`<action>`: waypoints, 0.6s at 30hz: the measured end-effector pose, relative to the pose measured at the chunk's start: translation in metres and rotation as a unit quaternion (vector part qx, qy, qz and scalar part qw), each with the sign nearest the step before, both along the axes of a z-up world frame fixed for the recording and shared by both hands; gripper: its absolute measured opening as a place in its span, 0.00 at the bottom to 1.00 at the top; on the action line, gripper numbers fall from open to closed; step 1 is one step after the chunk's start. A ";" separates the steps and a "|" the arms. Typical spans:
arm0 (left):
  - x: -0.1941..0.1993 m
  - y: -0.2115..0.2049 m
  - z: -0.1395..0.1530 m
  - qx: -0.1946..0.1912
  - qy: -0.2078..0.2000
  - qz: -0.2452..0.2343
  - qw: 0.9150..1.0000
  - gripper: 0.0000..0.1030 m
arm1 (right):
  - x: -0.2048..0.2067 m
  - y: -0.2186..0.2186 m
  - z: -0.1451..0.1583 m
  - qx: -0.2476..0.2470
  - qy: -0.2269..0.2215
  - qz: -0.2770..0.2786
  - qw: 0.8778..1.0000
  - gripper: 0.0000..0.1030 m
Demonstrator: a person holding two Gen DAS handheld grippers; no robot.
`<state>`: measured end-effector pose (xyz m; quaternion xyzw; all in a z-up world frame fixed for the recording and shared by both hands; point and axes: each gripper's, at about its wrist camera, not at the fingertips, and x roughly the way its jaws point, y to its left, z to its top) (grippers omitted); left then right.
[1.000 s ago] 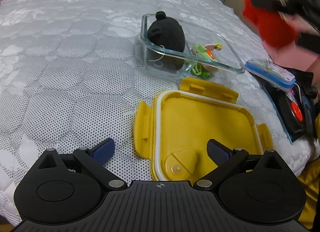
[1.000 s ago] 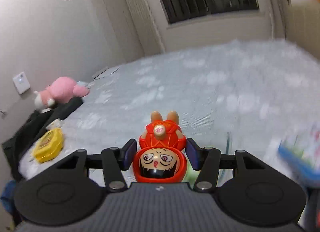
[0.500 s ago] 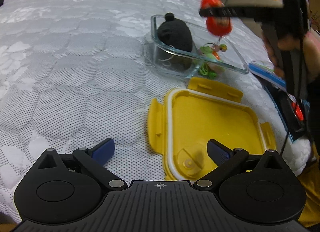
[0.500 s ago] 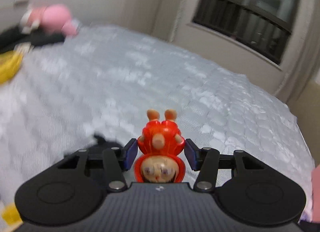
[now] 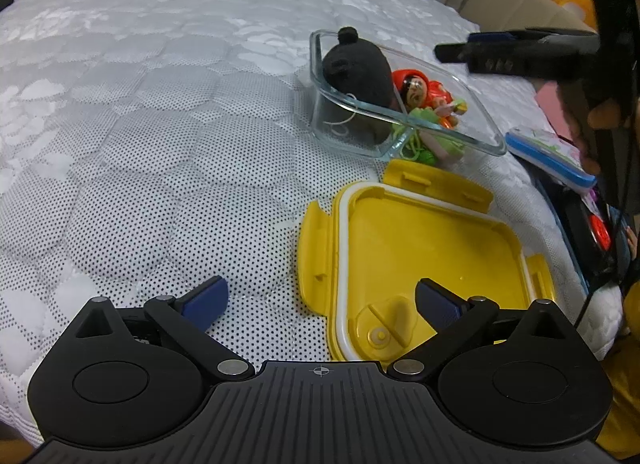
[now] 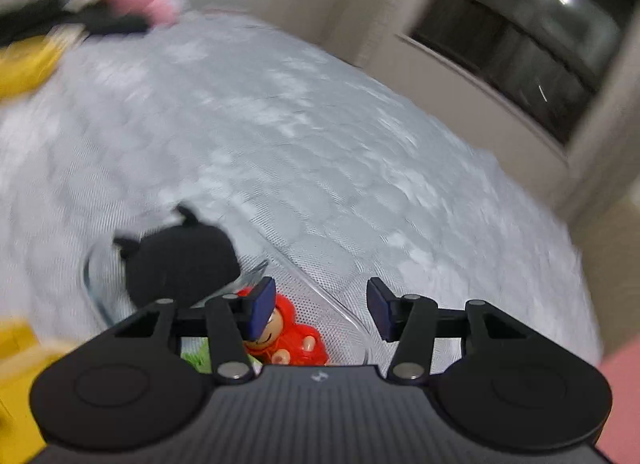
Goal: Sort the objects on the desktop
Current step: 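Carry the red doll with the right gripper into the glass container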
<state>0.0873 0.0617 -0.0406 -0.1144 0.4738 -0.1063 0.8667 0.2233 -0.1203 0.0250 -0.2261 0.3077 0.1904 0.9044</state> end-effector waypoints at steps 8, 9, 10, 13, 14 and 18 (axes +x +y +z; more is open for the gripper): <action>0.000 -0.001 0.000 -0.007 0.000 -0.004 1.000 0.99 | 0.038 -0.029 -0.002 0.185 0.256 -0.119 0.941 0.30; -0.001 0.000 0.001 -0.007 0.000 -0.004 1.000 0.99 | 0.036 -0.026 -0.004 0.169 0.240 -0.123 0.948 0.30; -0.001 0.000 0.001 -0.007 0.000 -0.005 1.000 0.99 | 0.035 -0.023 -0.007 0.153 0.224 -0.127 0.954 0.30; -0.003 0.001 0.001 -0.005 0.000 -0.006 1.000 0.99 | 0.034 -0.013 -0.021 0.104 0.222 -0.128 0.961 0.27; -0.003 0.001 0.001 -0.005 -0.001 -0.006 1.000 0.99 | 0.034 -0.013 -0.024 0.101 0.234 -0.133 0.958 0.27; -0.002 0.003 0.001 -0.010 0.001 -0.002 1.000 0.99 | 0.027 -0.016 -0.014 0.099 0.230 -0.127 0.960 0.29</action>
